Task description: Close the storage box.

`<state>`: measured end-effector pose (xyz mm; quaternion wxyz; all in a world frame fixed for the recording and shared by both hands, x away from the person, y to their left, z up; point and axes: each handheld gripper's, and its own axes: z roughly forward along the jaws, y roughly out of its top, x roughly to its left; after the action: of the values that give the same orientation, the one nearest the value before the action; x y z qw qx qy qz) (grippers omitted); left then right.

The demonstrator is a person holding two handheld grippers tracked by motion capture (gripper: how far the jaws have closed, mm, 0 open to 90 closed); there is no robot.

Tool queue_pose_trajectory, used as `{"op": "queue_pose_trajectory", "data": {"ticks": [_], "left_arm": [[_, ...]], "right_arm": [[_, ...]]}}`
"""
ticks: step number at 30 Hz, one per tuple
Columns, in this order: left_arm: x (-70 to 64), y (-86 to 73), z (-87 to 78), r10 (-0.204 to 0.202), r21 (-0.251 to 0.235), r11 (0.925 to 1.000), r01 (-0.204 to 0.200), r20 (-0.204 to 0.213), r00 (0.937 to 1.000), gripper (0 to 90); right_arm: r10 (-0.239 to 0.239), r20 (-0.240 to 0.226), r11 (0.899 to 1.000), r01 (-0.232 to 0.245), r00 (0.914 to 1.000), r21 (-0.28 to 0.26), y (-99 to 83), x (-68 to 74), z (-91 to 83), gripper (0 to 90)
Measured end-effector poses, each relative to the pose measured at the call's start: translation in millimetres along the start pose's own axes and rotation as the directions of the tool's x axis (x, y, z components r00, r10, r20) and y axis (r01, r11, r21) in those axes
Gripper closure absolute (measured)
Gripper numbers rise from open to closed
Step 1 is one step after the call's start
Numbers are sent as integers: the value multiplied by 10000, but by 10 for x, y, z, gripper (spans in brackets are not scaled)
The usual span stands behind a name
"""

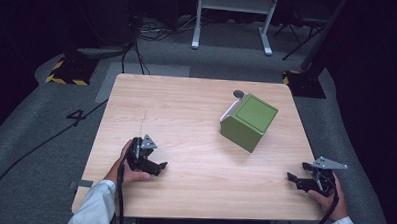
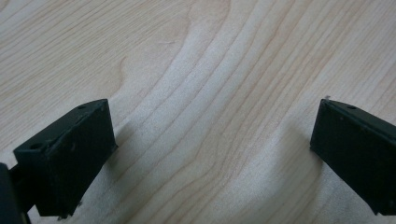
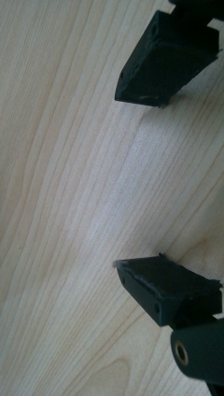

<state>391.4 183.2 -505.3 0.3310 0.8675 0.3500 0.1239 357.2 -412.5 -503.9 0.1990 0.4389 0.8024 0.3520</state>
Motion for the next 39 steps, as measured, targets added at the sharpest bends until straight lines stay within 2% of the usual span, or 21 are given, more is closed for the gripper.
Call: {"op": "queue_pose_trajectory", "data": {"ticks": [9, 23, 24, 25, 26, 27, 28, 29, 30, 31, 34, 36, 39], "left_arm": [[-13, 109, 96, 54, -34, 10000, -54, 56, 10000, 4], [-39, 176, 148, 667, 11, 9978, -669, 546, 9963, 2], [-38, 198, 157, 727, -63, 9974, -724, 709, 9948, 19], [-22, 264, 150, 798, -176, 9967, -787, 797, 9936, 196], [-22, 264, 150, 798, -176, 9967, -787, 797, 9936, 285], [-4, 301, 151, 725, -258, 9972, -704, 951, 9928, 285], [19, 378, 168, 448, -438, 9982, -410, 918, 9948, 229], [19, 378, 168, 448, -438, 9982, -410, 918, 9948, 227], [30, 457, 176, 530, -557, 9973, -484, 838, 9951, 284], [30, 457, 176, 530, -557, 9973, -484, 838, 9951, 335], [15, 608, 239, 366, -332, 9988, -363, 70, 9993, 361], [-21, 778, 290, 541, -546, 9971, -533, 144, 9984, 430], [-46, 915, 322, 681, -834, 9943, -667, 139, 9976, 421]], "right_arm": [[15, -13, 10000, -15, 10000, 15, 6, 0, 6, 157], [12, -13, 10000, -12, 10000, 13, 7, -1, 7, 157], [14, -17, 10000, -14, 10000, 15, 6, -1, 7, 157], [17, -15, 10000, -17, 10000, 15, 6, -1, 7, 157], [17, -15, 10000, -17, 10000, 15, 6, -1, 7, 157], [15, -16, 10000, -15, 10000, 15, 6, -1, 7, 157], [17, -15, 10000, -17, 10000, 15, 6, 0, 6, 157], [16, -17, 10000, -16, 10000, 15, 7, -1, 7, 157], [16, -16, 10000, -16, 10000, 14, 7, -1, 7, 157], [16, -16, 10000, -16, 10000, 14, 7, -1, 7, 157], [17, -20, 10000, -17, 10000, 14, 7, -1, 7, 157], [14, -26, 10000, -14, 10000, 15, 7, -2, 7, 157], [7, -24, 10000, -7, 10000, 13, 7, -1, 7, 157]]}}
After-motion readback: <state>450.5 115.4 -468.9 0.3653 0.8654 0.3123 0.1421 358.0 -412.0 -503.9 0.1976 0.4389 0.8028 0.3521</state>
